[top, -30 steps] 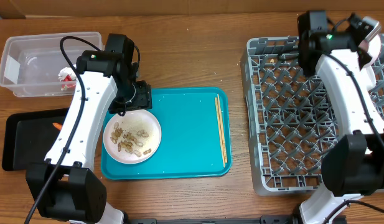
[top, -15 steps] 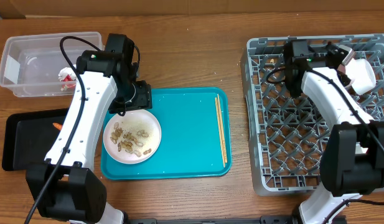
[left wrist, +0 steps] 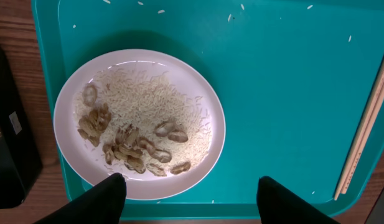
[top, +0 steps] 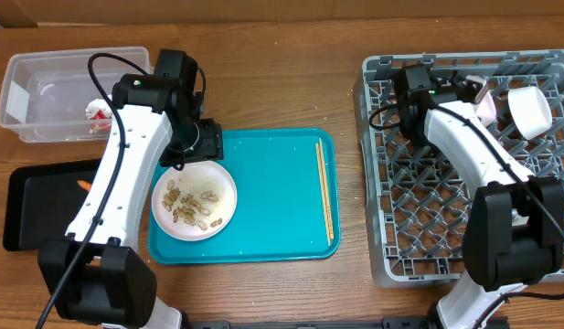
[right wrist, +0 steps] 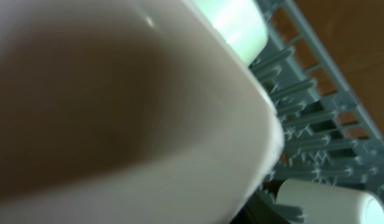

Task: Sort waste into correct bins and load items into the dishwasher
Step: 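Carry the second bowl into the rack beside the first, release, then reach the left gripper to the rice plate and grasp its rim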

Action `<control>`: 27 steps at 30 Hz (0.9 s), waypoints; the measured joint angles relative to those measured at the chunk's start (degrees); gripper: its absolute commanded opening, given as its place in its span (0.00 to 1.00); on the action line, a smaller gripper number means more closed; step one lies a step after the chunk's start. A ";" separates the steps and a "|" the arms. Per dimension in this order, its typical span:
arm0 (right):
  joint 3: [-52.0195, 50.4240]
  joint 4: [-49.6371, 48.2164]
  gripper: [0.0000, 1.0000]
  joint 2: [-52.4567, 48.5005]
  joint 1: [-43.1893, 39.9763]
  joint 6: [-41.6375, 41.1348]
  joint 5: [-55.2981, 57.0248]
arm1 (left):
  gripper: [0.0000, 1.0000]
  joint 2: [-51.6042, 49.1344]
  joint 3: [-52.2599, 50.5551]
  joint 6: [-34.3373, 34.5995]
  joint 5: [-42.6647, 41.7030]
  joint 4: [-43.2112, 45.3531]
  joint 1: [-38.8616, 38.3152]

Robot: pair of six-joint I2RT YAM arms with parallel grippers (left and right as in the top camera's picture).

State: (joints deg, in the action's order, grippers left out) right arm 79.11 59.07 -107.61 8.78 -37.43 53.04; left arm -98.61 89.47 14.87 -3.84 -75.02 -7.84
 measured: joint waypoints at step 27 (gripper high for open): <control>2.47 -1.81 0.67 0.02 -7.74 0.79 -3.30 | 0.70 0.00 0.00 -0.02 -0.02 -0.22 0.00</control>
State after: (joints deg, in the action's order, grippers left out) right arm 81.58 57.25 -107.59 1.04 -36.64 49.74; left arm -98.61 89.47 14.85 -3.86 -75.24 -7.84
